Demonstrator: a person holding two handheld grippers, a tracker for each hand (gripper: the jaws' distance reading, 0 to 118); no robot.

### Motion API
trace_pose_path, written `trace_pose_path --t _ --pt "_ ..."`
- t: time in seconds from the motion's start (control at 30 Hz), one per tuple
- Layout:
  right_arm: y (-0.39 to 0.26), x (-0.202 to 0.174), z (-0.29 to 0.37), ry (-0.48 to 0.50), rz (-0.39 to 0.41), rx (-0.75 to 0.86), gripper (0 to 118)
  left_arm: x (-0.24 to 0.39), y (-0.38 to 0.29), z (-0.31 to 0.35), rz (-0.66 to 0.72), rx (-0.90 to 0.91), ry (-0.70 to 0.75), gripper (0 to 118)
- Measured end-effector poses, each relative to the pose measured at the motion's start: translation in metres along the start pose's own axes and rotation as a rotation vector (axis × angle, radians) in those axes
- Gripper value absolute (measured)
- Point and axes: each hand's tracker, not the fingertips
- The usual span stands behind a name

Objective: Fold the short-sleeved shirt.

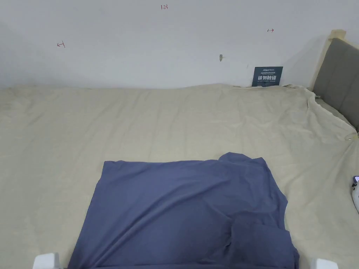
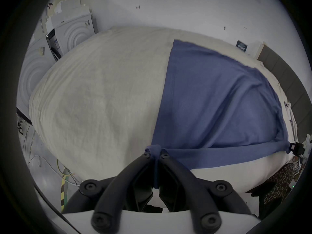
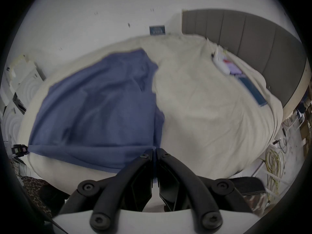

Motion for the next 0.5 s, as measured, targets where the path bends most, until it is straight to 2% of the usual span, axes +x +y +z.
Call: trace_pose_path --t 0.17,0.23,0.3,0.33,0.37,0.43,0.47,0.5 --pt "0.005 -0.016 0.001 -0.026 0.007 -0.013 3 0.001 0.000 0.001 0.006 0.025 0.017 4" --pt "0.007 -0.018 0.010 -0.021 0.021 -0.018 6 -0.002 0.001 0.002 0.018 0.022 0.001 16" --pt "0.011 -0.015 0.018 0.005 -0.008 -0.026 9 -0.006 0.006 0.008 0.068 0.012 -0.026 18" --pt "0.014 -0.015 0.024 0.006 -0.010 -0.016 15 -0.006 0.009 0.012 0.073 0.003 -0.033 27" --pt "0.018 -0.008 0.024 0.012 -0.010 0.000 34 -0.004 0.012 0.018 0.077 0.009 -0.035 47" --pt "0.029 -0.009 0.039 0.018 -0.003 0.056 81 0.001 0.020 0.034 0.072 0.080 -0.033 89" --pt "0.036 -0.010 0.050 0.025 0.001 0.099 87 0.005 0.025 0.044 0.052 0.127 -0.030 99" --pt "0.045 -0.008 0.058 0.037 0.011 0.136 87 0.009 0.031 0.055 0.033 0.172 -0.023 103"
